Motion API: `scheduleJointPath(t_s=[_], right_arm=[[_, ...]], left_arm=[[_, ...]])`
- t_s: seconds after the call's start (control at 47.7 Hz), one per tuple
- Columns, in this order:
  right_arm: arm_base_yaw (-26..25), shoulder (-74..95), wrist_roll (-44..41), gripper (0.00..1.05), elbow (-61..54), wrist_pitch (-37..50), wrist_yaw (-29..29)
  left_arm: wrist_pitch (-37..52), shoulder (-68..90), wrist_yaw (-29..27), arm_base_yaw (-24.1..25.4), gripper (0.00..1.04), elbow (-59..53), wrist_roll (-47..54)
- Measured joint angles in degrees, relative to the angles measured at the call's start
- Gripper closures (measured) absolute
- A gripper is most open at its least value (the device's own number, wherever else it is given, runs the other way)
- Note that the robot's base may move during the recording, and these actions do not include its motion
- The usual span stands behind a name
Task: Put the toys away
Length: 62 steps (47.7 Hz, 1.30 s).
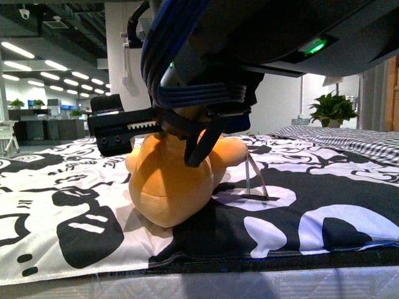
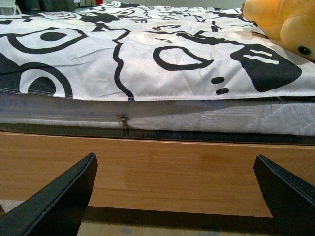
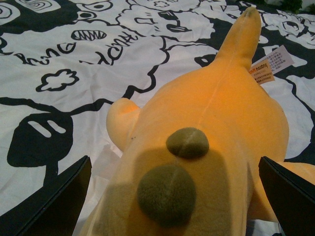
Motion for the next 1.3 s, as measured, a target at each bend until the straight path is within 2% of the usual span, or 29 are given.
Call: scheduleJointPath(t_s=[0.482,0.65,0.734,1.027,1.3], right_arm=[[0.3,0.9,-0.1,0.01,-3.4,-0.2,2.1],[0.4,0.9,-0.1,0.27,-3.6,0.2,2.6],[0.4,0.9,0.0,0.36,-3.8,0.4,2.6],[-0.2,-0.4,2.6,0.84,-5.1,1.2,1.7],[-0.7,-3.7,4.3,0.85,-5.4,1.3,-1.1]], left_arm=[[0.0,0.0,0.0,0.0,0.06,0.0,0.0],[0.0,0.0,0.0,0.0,0.06,0.0,0.0],[0.0,0.0,0.0,0.0,0.06,0.0,0.0],[0.0,0.0,0.0,0.0,0.06,0.0,0.0],[0.0,0.0,0.0,0.0,0.06,0.0,0.0]])
